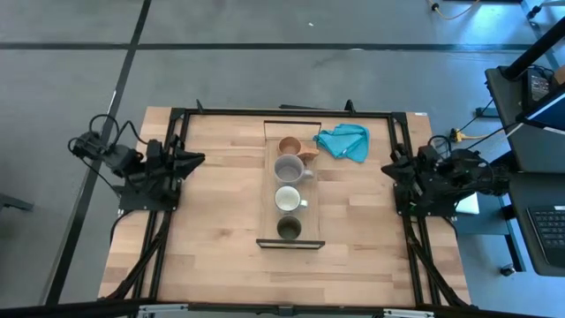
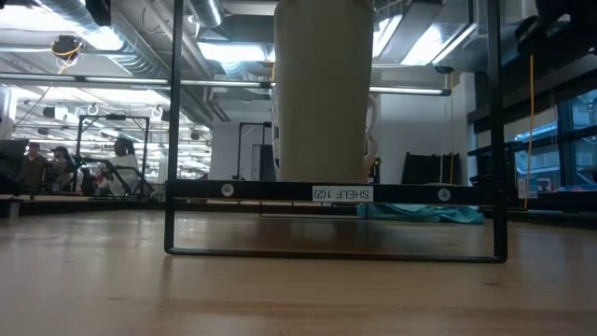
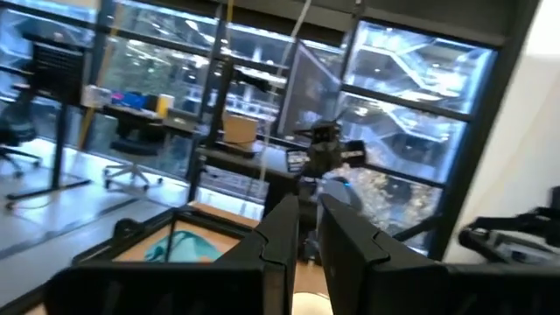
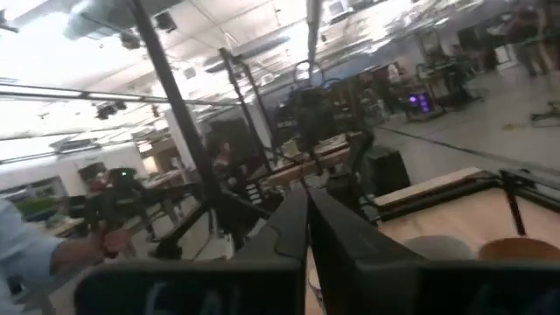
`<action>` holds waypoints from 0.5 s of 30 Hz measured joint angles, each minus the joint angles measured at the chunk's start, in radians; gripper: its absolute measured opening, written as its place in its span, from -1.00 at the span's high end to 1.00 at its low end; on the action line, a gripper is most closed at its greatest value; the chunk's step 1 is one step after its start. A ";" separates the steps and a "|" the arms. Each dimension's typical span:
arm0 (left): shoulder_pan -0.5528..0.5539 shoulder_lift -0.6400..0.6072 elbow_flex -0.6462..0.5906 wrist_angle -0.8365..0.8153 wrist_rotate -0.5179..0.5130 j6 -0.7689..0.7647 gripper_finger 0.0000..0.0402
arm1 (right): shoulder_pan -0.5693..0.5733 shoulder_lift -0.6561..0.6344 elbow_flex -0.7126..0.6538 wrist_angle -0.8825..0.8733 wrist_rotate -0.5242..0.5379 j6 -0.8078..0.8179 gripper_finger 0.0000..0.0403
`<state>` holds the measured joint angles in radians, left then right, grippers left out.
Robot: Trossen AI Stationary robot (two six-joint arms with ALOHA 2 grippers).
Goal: Stack small to large cups/mugs on shelf
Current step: Return to Home Position
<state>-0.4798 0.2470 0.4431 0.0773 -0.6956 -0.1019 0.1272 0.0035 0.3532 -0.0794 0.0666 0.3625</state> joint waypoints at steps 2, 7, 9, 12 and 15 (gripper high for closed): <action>-0.026 0.000 0.000 0.001 -0.001 -0.010 0.79 | 0.000 0.002 -0.006 0.053 -0.005 -0.006 0.92; -0.065 0.000 -0.070 0.121 0.009 -0.015 0.79 | 0.000 0.000 -0.121 0.259 -0.042 -0.048 0.92; -0.069 0.000 -0.123 0.218 0.018 0.001 0.79 | 0.000 -0.001 -0.186 0.384 -0.042 -0.044 0.92; -0.074 0.000 -0.178 0.296 0.044 0.002 0.79 | 0.000 0.001 -0.270 0.522 -0.051 -0.026 0.92; -0.076 0.000 -0.195 0.327 0.070 0.000 0.79 | 0.000 -0.001 -0.300 0.593 -0.094 -0.006 0.92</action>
<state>-0.5554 0.2474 0.2480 0.4046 -0.6253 -0.1020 0.1275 0.0029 0.0532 0.5135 -0.0275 0.3567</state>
